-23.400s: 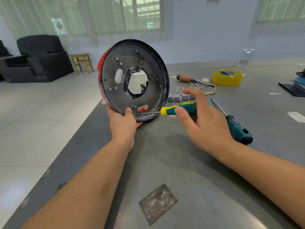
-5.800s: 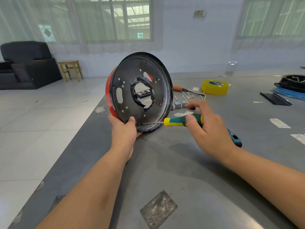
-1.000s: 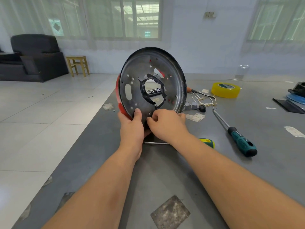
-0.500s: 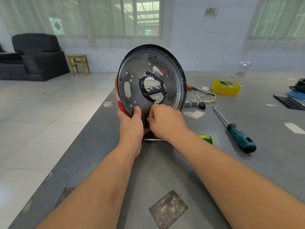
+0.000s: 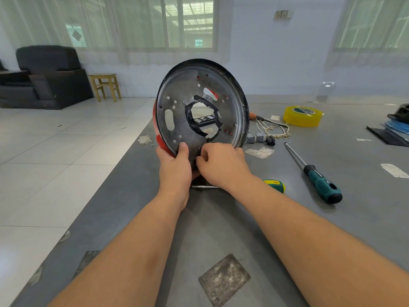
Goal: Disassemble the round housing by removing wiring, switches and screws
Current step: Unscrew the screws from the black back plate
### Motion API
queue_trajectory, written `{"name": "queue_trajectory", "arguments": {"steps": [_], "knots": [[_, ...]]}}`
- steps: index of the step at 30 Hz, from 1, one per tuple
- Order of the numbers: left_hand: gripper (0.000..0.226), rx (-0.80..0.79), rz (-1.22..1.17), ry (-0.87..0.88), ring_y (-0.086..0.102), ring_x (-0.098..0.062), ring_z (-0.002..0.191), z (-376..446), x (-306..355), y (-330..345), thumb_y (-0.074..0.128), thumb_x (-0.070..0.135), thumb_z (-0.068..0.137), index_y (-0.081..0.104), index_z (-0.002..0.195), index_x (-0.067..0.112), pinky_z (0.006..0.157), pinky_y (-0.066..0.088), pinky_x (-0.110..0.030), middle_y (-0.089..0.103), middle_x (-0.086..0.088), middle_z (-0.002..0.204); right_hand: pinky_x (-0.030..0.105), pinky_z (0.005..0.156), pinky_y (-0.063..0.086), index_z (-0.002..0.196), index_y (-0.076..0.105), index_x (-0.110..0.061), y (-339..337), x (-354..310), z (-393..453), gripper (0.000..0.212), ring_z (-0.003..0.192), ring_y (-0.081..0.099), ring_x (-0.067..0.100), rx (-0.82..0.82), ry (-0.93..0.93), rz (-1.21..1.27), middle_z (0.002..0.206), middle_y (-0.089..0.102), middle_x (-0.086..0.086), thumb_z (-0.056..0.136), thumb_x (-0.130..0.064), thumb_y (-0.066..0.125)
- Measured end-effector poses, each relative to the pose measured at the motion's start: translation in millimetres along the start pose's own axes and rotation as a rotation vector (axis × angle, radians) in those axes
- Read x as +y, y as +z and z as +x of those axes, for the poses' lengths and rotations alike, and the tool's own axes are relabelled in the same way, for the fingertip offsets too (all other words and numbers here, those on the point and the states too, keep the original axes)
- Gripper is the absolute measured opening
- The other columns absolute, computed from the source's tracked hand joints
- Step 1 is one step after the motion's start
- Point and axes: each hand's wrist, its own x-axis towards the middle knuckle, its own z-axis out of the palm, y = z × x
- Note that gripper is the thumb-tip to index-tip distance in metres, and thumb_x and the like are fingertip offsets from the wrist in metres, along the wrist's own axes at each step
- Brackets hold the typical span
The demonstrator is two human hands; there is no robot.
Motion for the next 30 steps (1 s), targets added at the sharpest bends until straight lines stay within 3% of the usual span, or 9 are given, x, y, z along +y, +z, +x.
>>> {"name": "queue_trajectory", "arguments": {"steps": [5, 9, 12, 15, 18, 22, 25, 30], "knots": [[0.022, 0.0, 0.0, 0.004, 0.07, -0.031, 0.114, 0.9, -1.0, -0.6, 0.06, 0.03, 0.099, 0.049, 0.105, 0.049, 0.087, 0.062, -0.058, 0.067, 0.0, 0.126, 0.038, 0.078, 0.035, 0.075, 0.055, -0.024, -1.6, 1.3, -0.1, 0.016, 0.087, 0.056, 0.024, -0.018, 0.013, 0.052, 0.083, 0.064, -0.003, 0.087, -0.034, 0.055], [0.024, -0.01, -0.032, -0.017, 0.072, -0.029, 0.112, 2.5, -1.9, -0.3, 0.056, 0.022, 0.107, 0.049, 0.12, 0.042, 0.079, 0.065, -0.054, 0.066, -0.001, 0.13, 0.038, 0.078, 0.038, 0.069, 0.046, -0.024, -5.2, 2.8, -1.1, 0.022, 0.081, 0.052, 0.023, -0.027, 0.022, 0.096, 0.077, 0.059, -0.004, 0.086, -0.035, 0.055], [0.025, -0.032, -0.047, -0.018, 0.071, -0.027, 0.112, 1.2, -0.4, -0.4, 0.054, 0.02, 0.108, 0.048, 0.112, 0.044, 0.074, 0.065, -0.049, 0.065, -0.001, 0.13, 0.039, 0.074, 0.038, 0.066, 0.042, -0.023, -9.4, 3.0, -1.4, 0.027, 0.077, 0.05, 0.025, 0.006, 0.043, 0.177, 0.069, 0.053, -0.005, 0.089, -0.034, 0.05], [0.025, -0.018, -0.043, -0.044, 0.069, -0.03, 0.114, 0.3, 2.1, 0.0, 0.055, 0.02, 0.108, 0.046, 0.127, 0.033, 0.074, 0.066, -0.052, 0.062, -0.003, 0.133, 0.035, 0.065, 0.031, 0.061, 0.04, -0.018, -13.1, 6.1, 1.6, 0.033, 0.072, 0.049, 0.03, 0.059, 0.084, 0.277, 0.062, 0.048, -0.002, 0.092, -0.028, 0.047], [0.033, -0.006, -0.041, -0.06, 0.068, -0.032, 0.117, 0.0, 3.2, 0.3, 0.055, 0.02, 0.108, 0.042, 0.137, 0.029, 0.077, 0.065, -0.057, 0.06, -0.004, 0.138, 0.036, 0.06, 0.039, 0.067, 0.054, -0.016, -16.8, 15.5, 4.0, 0.031, 0.069, 0.053, 0.025, 0.107, 0.054, 0.311, 0.062, 0.054, 0.0, 0.094, -0.029, 0.049], [0.034, -0.01, -0.052, -0.066, 0.069, -0.027, 0.114, 0.3, 4.4, -0.1, 0.054, 0.019, 0.109, 0.042, 0.136, 0.034, 0.077, 0.065, -0.055, 0.061, 0.001, 0.135, 0.028, 0.068, 0.048, 0.079, 0.074, -0.023, -25.7, 37.0, 5.9, 0.018, 0.07, 0.06, 0.009, 0.083, 0.055, 0.475, 0.07, 0.068, -0.005, 0.091, -0.032, 0.065], [0.033, -0.011, -0.074, -0.068, 0.068, -0.02, 0.11, 1.8, 3.1, 0.1, 0.054, 0.018, 0.109, 0.043, 0.137, 0.031, 0.075, 0.066, -0.053, 0.062, 0.007, 0.129, 0.032, 0.072, 0.055, 0.085, 0.078, -0.023, -37.8, 58.5, 6.0, 0.009, 0.068, 0.06, 0.012, 0.004, 0.167, 0.753, 0.075, 0.072, 0.005, 0.089, -0.016, 0.073], [0.03, -0.017, -0.074, -0.068, 0.066, -0.017, 0.111, 2.6, 2.0, -0.2, 0.054, 0.018, 0.109, 0.044, 0.13, 0.037, 0.074, 0.066, -0.049, 0.06, 0.012, 0.127, 0.02, 0.072, 0.059, 0.096, 0.077, -0.01, -50.0, 81.2, 1.4, 0.014, 0.071, 0.066, 0.012, -0.056, 0.267, 0.972, 0.083, 0.073, 0.01, 0.093, 0.0, 0.068]]}}
